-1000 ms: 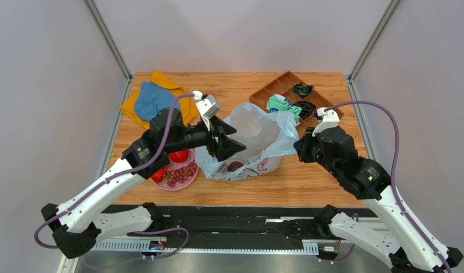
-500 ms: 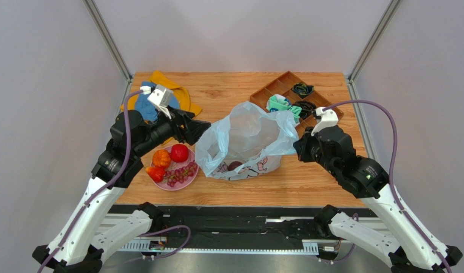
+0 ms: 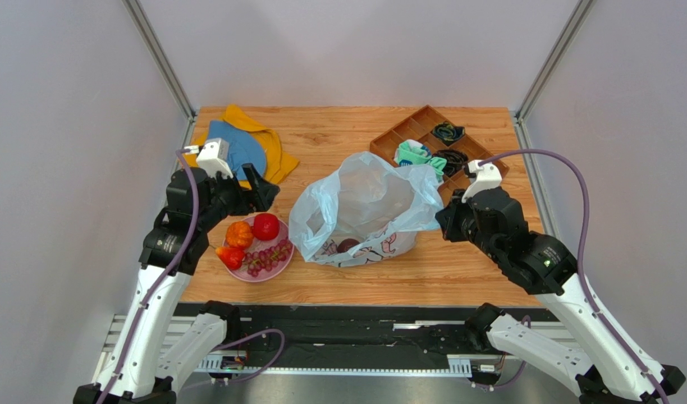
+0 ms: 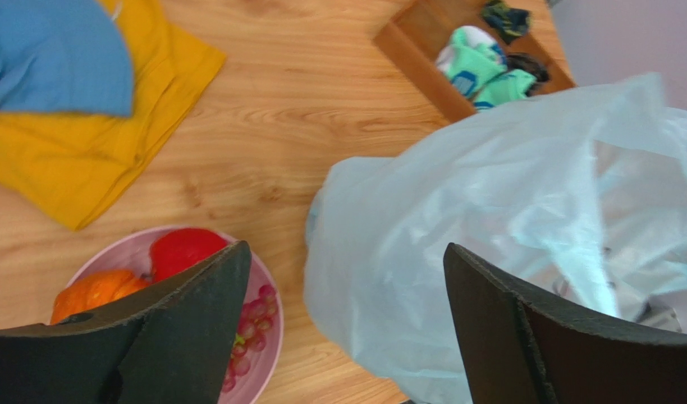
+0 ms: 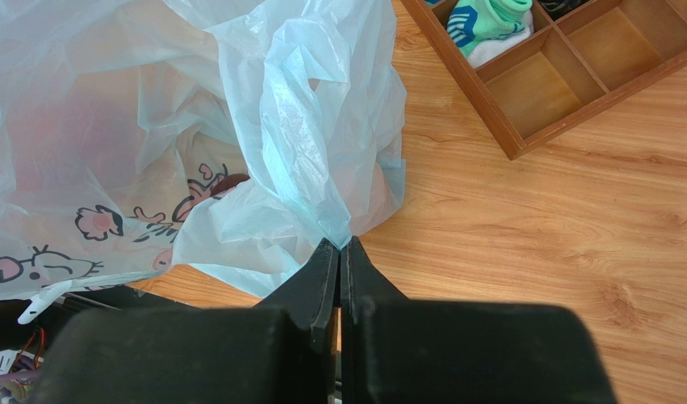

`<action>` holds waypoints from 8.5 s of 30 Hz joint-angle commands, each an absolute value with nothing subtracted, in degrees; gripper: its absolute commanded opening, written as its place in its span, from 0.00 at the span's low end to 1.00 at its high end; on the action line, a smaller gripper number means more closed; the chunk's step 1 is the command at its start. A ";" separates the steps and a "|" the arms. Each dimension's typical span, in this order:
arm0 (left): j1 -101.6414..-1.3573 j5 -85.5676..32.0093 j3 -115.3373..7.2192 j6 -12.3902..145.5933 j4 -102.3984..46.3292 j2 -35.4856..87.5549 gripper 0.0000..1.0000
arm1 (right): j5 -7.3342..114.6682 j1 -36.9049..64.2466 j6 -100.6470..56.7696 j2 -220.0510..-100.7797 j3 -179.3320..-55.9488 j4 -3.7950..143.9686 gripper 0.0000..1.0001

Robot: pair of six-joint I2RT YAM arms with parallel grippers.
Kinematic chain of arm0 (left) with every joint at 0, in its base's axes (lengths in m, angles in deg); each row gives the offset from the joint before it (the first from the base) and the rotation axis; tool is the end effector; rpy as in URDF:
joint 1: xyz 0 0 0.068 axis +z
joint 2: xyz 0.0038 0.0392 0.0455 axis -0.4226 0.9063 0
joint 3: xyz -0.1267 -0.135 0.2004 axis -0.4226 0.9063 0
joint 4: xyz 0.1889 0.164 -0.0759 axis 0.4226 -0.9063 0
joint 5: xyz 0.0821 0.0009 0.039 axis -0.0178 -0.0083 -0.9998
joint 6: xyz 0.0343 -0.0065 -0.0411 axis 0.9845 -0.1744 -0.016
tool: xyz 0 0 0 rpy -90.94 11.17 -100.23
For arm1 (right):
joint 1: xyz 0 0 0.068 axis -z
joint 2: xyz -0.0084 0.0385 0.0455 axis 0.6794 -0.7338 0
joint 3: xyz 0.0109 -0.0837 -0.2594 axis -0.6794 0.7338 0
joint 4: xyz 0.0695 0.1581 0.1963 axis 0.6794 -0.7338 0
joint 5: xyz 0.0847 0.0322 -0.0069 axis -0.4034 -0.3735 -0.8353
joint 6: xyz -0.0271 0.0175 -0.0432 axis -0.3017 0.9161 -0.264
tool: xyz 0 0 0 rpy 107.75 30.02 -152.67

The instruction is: Place the fruits into the plastic bag

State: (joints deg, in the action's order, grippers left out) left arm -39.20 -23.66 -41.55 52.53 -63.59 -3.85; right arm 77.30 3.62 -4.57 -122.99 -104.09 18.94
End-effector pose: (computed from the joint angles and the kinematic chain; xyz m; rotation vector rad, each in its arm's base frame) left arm 0.1541 -0.0462 0.3838 -0.0575 1.9555 -0.6544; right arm 0.1092 0.0764 0.3707 -0.1185 2.1440 0.3507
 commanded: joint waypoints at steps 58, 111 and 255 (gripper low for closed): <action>-5.58 -29.24 -11.07 23.87 -73.73 -1.56 0.91 | 77.04 3.69 -6.87 -118.18 -102.12 21.82 0.00; -4.87 -27.75 -11.42 24.13 -77.07 -6.04 0.72 | 78.10 3.69 -6.43 -117.74 -101.51 21.29 0.00; -5.48 -18.86 -18.97 31.51 -78.74 -7.54 0.50 | 76.87 3.60 -6.43 -117.65 -100.10 22.08 0.00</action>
